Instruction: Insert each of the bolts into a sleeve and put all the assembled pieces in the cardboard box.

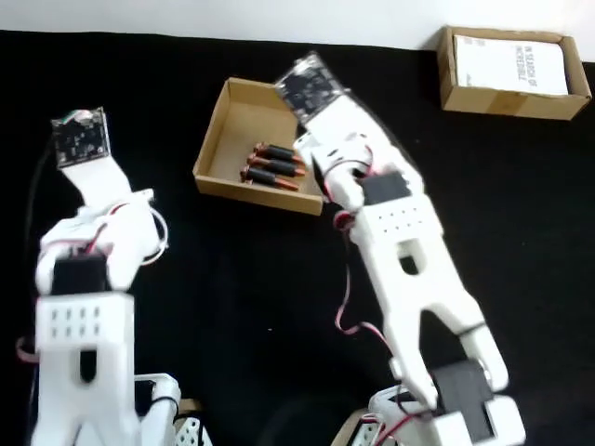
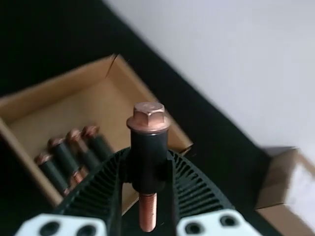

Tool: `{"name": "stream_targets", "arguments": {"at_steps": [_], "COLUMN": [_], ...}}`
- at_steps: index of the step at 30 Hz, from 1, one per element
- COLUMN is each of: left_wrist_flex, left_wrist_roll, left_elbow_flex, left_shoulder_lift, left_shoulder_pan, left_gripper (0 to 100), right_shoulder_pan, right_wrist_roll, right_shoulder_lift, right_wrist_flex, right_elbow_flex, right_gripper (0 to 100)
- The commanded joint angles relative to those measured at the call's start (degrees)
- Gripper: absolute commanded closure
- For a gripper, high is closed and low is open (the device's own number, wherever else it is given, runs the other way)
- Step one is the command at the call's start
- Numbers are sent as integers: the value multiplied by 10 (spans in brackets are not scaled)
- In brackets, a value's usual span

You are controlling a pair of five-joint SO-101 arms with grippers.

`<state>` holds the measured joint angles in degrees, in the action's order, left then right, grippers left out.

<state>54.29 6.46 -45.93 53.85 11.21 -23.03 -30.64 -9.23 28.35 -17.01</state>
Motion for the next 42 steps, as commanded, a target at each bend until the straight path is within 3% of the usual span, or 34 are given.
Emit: {"name": "stream_targets", "arguments": {"at_steps": [1,11,20,24,27,32,36,42], "left_wrist_flex": [-66,-135,-287,-346,-360,-360,-360,-360], "left_wrist_roll": [-46,-120,-112,-113,-113,-113,-113,-113], "left_elbow_flex": [-45,-354,-440,-476,-481,-486,-486,-486], "left_shoulder_lift": [125,523,473,473,473,473,473,473], "left_shoulder_pan": [4,24,113,116,116,114,113,90], "left_gripper": [992,992,992,992,992,992,992,992], "right_shoulder_pan": [-20,-36,-65,-73,-73,-73,-73,-64], "right_wrist_roll": [-10,-12,-9,41,76,80,114,274], "right_shoulder_lift": [48,220,302,304,302,275,205,60], "right_wrist_flex": [-15,-15,-11,-8,12,65,130,183], "right_elbow_flex": [61,168,211,199,204,203,200,200], "right_gripper": [991,991,981,859,776,775,793,995]}}
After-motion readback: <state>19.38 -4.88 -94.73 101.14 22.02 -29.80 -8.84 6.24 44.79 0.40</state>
